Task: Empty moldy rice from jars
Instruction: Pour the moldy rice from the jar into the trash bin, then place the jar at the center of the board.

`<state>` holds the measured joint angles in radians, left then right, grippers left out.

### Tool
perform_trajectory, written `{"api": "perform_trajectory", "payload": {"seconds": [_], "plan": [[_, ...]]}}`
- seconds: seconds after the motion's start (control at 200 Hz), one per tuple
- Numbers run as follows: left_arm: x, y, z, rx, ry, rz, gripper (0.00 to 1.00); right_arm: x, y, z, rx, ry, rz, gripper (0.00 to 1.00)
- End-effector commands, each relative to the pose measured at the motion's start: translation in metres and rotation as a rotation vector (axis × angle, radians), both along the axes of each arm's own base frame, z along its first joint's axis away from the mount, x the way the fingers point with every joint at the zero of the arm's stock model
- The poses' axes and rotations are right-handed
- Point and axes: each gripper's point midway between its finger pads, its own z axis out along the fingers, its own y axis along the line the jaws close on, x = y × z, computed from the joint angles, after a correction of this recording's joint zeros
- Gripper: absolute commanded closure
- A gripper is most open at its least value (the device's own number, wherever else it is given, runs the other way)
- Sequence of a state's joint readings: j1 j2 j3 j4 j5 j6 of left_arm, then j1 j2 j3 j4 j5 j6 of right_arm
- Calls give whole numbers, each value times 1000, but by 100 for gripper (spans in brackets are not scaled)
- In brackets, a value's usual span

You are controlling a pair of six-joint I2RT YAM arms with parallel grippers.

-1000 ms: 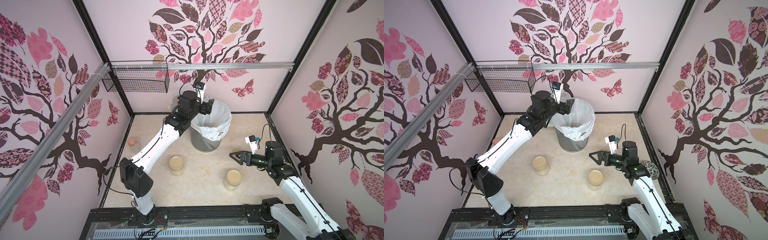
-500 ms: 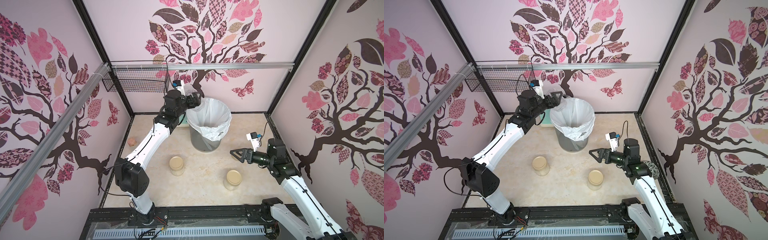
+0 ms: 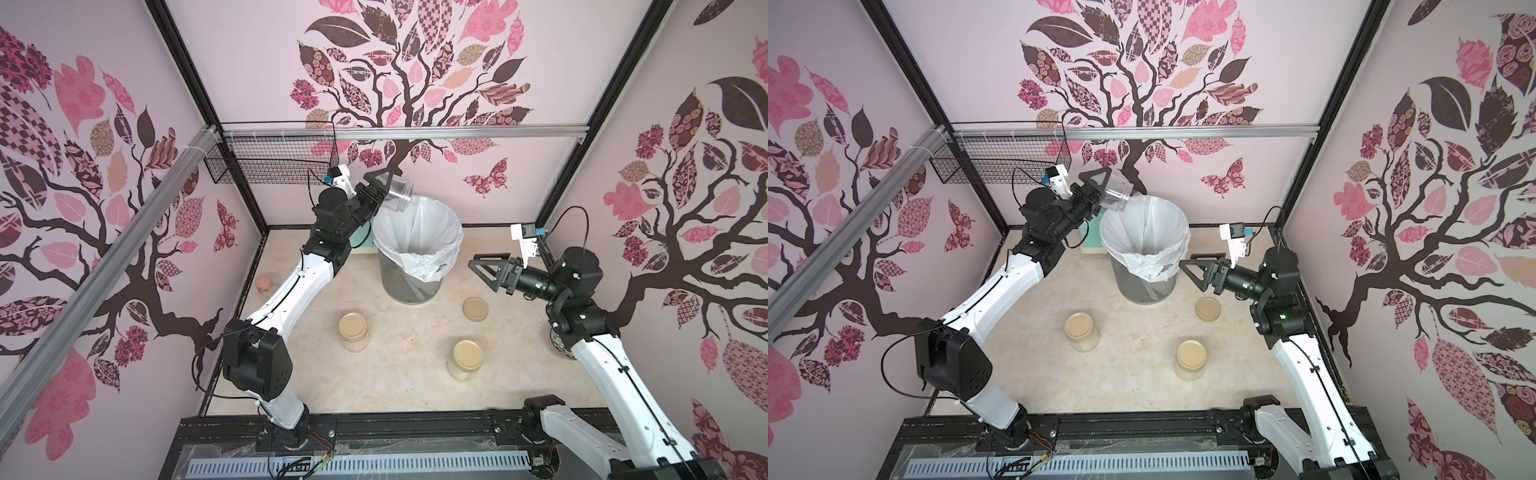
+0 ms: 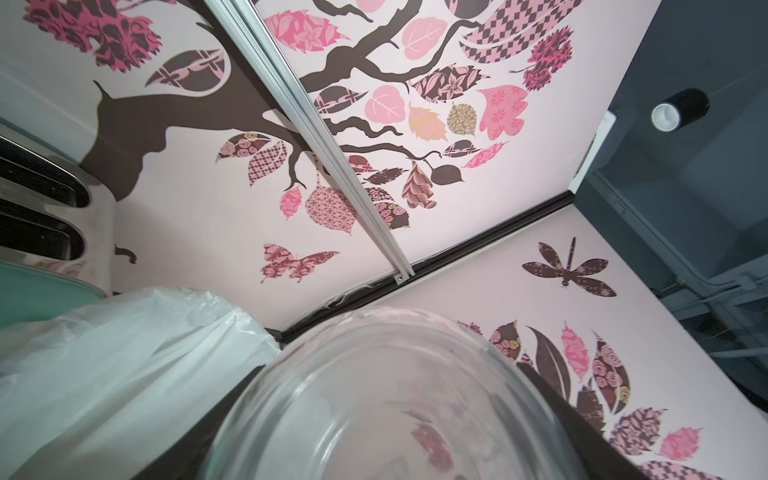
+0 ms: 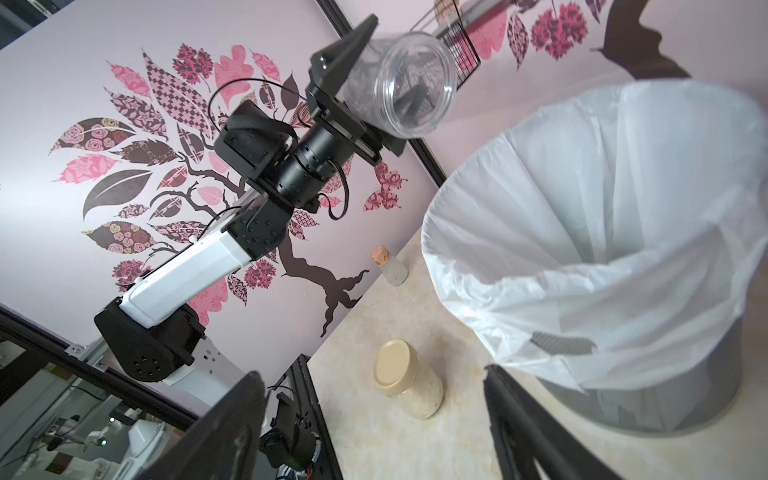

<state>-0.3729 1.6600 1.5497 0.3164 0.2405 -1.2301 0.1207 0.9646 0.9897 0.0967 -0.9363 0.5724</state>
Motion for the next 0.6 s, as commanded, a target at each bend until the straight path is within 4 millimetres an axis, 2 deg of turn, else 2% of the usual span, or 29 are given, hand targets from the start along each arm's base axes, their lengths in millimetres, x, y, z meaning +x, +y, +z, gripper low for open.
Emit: {"api": "perform_trajectory", "payload": {"seconds": [0.0,0.125,0.29,0.43,0.595], "plan": [[-19,0,47,-198,-84,-87,40,2,0,49,64,-126,14,24],[-25,-6,46,-199,-75,-103,40,12,4,63,100,-154,22,31],[-35,-20,41,-201,-59,-128,40,19,22,75,105,-200,48,35],[-43,-36,38,-193,-56,-157,40,28,31,75,98,-198,51,40],[-56,-55,33,-178,-46,-190,40,31,44,68,96,-183,68,42]]}}
